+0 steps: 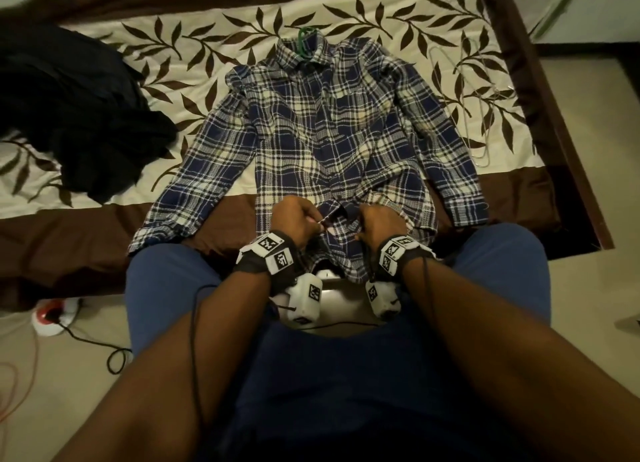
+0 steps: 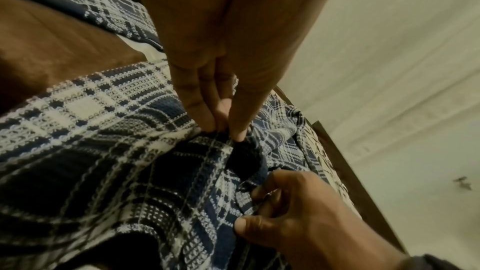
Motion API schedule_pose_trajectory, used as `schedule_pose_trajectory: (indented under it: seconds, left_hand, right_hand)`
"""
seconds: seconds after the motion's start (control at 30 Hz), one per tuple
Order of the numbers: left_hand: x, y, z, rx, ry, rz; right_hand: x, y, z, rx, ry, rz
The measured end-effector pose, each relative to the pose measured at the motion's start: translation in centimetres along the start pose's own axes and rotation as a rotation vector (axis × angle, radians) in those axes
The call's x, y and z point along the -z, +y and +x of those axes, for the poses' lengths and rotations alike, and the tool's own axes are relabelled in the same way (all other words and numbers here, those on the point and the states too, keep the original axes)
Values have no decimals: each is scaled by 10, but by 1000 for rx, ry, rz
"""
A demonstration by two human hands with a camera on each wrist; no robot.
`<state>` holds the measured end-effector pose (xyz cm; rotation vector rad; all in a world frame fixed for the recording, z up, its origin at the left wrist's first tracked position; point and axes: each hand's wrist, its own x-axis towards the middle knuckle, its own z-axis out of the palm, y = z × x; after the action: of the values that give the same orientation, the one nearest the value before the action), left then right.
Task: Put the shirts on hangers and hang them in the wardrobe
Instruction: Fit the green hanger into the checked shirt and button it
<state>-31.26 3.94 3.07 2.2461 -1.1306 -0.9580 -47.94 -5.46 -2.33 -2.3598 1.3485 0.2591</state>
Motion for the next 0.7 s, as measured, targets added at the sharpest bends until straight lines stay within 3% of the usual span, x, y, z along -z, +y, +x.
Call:
schedule_pose_trajectory:
  seconds: [0.1,0.27,0.47,0.7]
  left_hand:
    - [4,1,-4,37,24,-82]
    - [3,5,-10,112,26,-203]
    - [3,10,-20,108,23,-274]
    - [5,11,-26,98,27,-299]
  right_hand:
    - [10,4,3,-26,-82,164]
    - [37,28,-5,-57,-153,634]
    - [64,41,-24,-57,-60,647]
    - [63,41,-38,78,-69,640]
